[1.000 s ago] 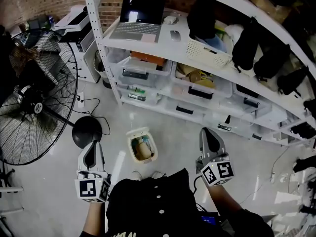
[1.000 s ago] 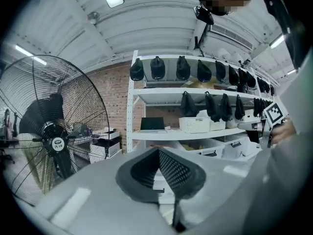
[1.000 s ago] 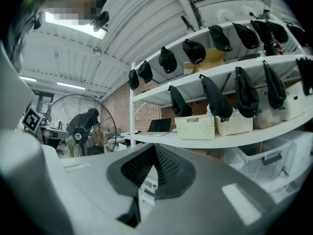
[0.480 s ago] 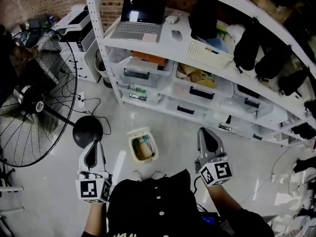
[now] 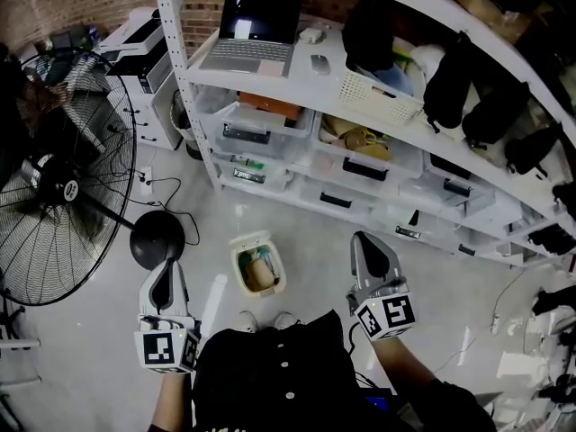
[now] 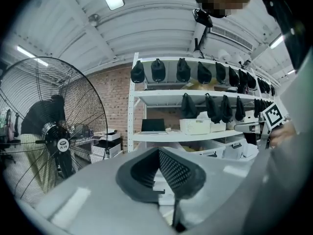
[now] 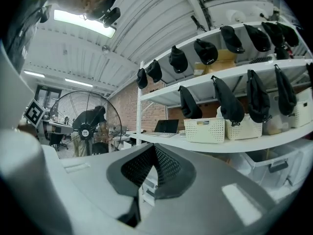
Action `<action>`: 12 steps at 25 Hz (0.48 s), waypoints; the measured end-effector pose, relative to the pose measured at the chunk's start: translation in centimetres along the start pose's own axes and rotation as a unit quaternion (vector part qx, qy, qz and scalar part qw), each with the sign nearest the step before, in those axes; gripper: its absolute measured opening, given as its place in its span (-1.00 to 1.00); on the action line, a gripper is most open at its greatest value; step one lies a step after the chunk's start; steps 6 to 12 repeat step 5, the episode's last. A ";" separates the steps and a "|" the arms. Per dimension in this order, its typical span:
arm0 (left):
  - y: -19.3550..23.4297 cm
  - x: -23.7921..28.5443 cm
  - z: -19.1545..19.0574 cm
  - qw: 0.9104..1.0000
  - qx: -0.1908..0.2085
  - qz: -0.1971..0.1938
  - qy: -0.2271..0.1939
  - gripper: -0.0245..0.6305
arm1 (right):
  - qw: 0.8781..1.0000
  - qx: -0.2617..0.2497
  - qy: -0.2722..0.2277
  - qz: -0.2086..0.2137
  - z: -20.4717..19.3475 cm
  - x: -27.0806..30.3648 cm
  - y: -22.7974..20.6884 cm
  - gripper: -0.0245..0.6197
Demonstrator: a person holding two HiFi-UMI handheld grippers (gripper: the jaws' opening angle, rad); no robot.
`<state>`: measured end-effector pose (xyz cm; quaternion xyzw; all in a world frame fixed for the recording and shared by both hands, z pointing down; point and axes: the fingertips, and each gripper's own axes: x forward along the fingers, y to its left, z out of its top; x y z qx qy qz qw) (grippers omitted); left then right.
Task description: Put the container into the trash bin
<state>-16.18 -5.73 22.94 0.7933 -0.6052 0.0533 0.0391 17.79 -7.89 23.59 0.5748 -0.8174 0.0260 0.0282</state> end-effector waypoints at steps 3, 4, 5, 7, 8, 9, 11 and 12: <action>-0.1 -0.2 -0.3 1.000 0.000 0.001 -0.002 -0.93 | 1.000 0.000 -0.003 0.005 0.1 0.1 0.3 -0.84; -0.1 -0.3 -0.4 1.000 0.000 0.002 -0.004 -0.93 | 1.000 -0.001 -0.003 0.007 0.1 0.1 0.4 -0.84; -0.1 -0.3 -0.6 1.000 0.001 0.002 -0.006 -0.93 | 1.000 -0.001 -0.004 0.009 0.1 0.2 0.5 -0.84; -0.1 -0.3 -0.6 1.000 0.001 0.002 -0.006 -0.93 | 1.000 -0.001 -0.004 0.009 0.1 0.2 0.5 -0.84; -0.1 -0.3 -0.6 1.000 0.001 0.002 -0.006 -0.93 | 1.000 -0.001 -0.004 0.009 0.1 0.2 0.5 -0.84; -0.1 -0.3 -0.6 1.000 0.001 0.002 -0.006 -0.93 | 1.000 -0.001 -0.004 0.009 0.1 0.2 0.5 -0.84; -0.1 -0.3 -0.6 1.000 0.001 0.002 -0.006 -0.93 | 1.000 -0.001 -0.004 0.009 0.1 0.2 0.5 -0.84; -0.1 -0.3 -0.6 1.000 0.001 0.002 -0.006 -0.93 | 1.000 -0.001 -0.004 0.009 0.1 0.2 0.5 -0.84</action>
